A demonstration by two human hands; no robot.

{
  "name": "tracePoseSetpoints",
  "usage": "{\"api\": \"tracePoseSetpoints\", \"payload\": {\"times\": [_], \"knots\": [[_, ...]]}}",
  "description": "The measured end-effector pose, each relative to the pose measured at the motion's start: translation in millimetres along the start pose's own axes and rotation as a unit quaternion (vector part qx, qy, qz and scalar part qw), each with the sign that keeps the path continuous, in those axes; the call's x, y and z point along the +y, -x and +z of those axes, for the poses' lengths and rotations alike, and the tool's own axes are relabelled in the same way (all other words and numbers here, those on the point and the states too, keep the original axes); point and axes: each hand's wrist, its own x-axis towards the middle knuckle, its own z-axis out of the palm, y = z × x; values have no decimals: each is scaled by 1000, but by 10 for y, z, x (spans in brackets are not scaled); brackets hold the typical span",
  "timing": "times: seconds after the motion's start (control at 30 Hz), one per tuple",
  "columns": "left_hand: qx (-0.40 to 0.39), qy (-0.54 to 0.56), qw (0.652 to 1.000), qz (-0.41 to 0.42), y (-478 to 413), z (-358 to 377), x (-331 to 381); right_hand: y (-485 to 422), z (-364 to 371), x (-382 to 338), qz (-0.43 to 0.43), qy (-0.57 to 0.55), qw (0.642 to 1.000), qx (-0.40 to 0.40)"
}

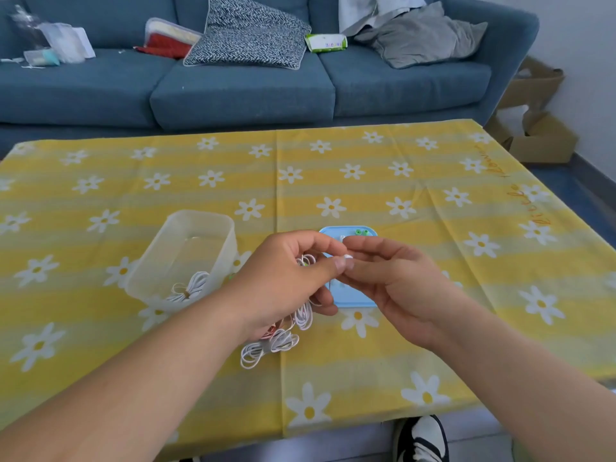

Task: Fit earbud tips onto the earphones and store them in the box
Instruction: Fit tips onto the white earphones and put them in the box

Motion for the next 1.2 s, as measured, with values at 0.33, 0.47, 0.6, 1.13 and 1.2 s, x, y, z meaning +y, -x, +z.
{"api": "tracePoseSetpoints", "payload": {"times": [0.33,0.47,0.6,1.13,1.2], "knots": [[-4,18,998,-58,-36,-40,-27,52,83,26,-117,304,944,43],[-16,56,996,-74,-59,-33,-29,54,65,-2,-109,284,952,31],[34,67,995,-58,-112,-40,-49,42,47,-4,-70,172,982,31],[90,24,995,-35,-246,131,-178,-110,-72,-61,-122,241,952,143],[85,-1,995,-53,-251,103,-212,-172,-178,-108,-113,290,934,175]]}}
